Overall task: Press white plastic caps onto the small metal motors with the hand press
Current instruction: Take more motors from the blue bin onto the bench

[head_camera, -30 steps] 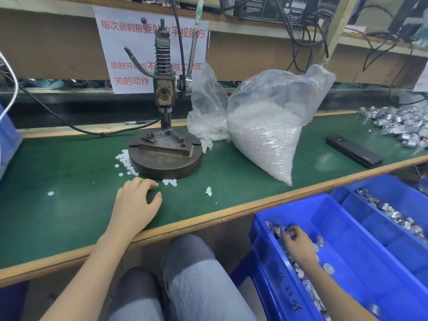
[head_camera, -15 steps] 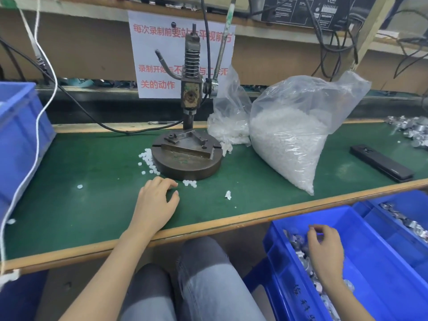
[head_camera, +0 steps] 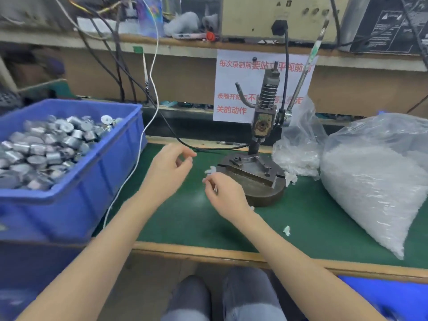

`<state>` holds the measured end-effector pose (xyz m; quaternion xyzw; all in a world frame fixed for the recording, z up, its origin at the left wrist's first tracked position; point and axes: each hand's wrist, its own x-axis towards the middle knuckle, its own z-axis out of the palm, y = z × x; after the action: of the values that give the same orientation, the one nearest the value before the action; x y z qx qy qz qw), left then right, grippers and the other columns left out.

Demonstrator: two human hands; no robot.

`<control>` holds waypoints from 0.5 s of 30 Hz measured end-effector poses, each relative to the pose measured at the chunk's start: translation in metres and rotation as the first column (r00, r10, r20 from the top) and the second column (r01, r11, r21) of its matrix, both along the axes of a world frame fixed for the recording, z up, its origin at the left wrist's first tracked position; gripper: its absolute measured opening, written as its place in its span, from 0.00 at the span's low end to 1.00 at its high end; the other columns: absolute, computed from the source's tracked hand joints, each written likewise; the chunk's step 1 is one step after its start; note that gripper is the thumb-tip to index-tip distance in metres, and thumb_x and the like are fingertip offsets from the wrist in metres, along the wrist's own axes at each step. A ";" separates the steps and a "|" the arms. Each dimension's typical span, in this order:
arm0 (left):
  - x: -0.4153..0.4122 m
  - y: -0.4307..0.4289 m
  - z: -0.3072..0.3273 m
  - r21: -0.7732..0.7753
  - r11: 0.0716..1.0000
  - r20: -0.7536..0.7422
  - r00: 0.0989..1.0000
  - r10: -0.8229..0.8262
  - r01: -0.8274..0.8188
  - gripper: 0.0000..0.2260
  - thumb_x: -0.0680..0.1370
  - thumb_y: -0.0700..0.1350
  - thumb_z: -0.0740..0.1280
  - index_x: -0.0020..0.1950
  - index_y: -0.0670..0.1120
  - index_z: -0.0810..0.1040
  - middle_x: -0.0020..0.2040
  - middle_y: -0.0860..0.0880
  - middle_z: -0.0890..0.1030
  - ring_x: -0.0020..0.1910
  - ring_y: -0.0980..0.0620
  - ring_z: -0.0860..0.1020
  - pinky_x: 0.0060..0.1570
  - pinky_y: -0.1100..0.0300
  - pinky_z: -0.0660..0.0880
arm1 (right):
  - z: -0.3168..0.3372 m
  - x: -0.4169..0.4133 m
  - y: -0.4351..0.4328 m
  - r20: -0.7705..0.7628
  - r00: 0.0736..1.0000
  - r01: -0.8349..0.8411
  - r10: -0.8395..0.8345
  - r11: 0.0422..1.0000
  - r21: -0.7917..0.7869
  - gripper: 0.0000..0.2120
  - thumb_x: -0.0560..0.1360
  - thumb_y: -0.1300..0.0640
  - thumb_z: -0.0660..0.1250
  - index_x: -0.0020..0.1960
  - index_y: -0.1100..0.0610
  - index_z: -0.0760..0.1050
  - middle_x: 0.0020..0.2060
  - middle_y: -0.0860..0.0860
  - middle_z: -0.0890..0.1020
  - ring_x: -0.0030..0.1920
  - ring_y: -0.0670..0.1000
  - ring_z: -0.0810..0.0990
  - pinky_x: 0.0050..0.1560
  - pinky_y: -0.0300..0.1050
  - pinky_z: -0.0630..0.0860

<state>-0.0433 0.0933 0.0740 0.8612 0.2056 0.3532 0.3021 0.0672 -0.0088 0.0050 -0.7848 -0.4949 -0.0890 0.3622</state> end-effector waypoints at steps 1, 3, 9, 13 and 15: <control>-0.008 0.011 0.010 0.017 0.999 -0.006 0.999 0.043 -0.043 0.07 0.77 0.38 0.63 0.50 0.46 0.79 0.44 0.52 0.74 0.35 0.63 0.70 0.37 0.75 0.64 | -0.007 0.000 0.008 0.023 1.000 0.015 -0.016 1.000 0.013 0.07 0.77 0.59 0.61 0.47 0.59 0.77 0.41 0.51 0.81 0.44 0.52 0.77 0.42 0.45 0.70; -0.026 0.034 0.030 0.026 0.994 0.009 0.994 0.107 -0.108 0.06 0.77 0.39 0.63 0.48 0.48 0.78 0.42 0.54 0.73 0.34 0.66 0.71 0.37 0.76 0.64 | -0.026 0.000 0.012 0.025 0.995 0.092 -0.092 0.995 0.029 0.06 0.76 0.60 0.62 0.44 0.59 0.77 0.38 0.51 0.81 0.42 0.54 0.78 0.39 0.45 0.70; -0.066 0.124 0.058 0.166 0.921 -0.124 0.919 0.375 -0.353 0.08 0.75 0.37 0.62 0.49 0.41 0.80 0.47 0.42 0.77 0.45 0.49 0.74 0.43 0.61 0.64 | -0.040 0.013 0.009 -0.108 0.960 0.273 -0.259 0.952 0.142 0.03 0.73 0.64 0.66 0.42 0.58 0.77 0.34 0.49 0.80 0.37 0.55 0.78 0.36 0.42 0.64; -0.092 0.178 0.029 0.234 0.841 -0.434 0.721 0.540 -0.488 0.11 0.76 0.40 0.61 0.55 0.38 0.77 0.57 0.36 0.75 0.56 0.39 0.73 0.52 0.52 0.70 | -0.042 0.010 0.010 -0.110 0.969 0.238 -0.222 0.958 0.161 0.05 0.72 0.66 0.67 0.40 0.57 0.76 0.29 0.43 0.74 0.30 0.50 0.72 0.32 0.39 0.62; -0.103 0.190 0.018 0.258 0.835 -0.700 0.502 0.508 -0.486 0.20 0.77 0.48 0.62 0.66 0.42 0.69 0.67 0.36 0.66 0.65 0.38 0.65 0.60 0.50 0.66 | -0.044 0.013 0.010 -0.152 0.963 0.246 -0.225 0.960 0.137 0.06 0.73 0.64 0.65 0.41 0.55 0.76 0.27 0.40 0.71 0.29 0.47 0.70 0.31 0.36 0.62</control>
<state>-0.1461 0.2835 0.0916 0.8356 0.5437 0.0436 0.0649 0.0799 0.0016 -0.0386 -0.8118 -0.3640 -0.1165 0.4415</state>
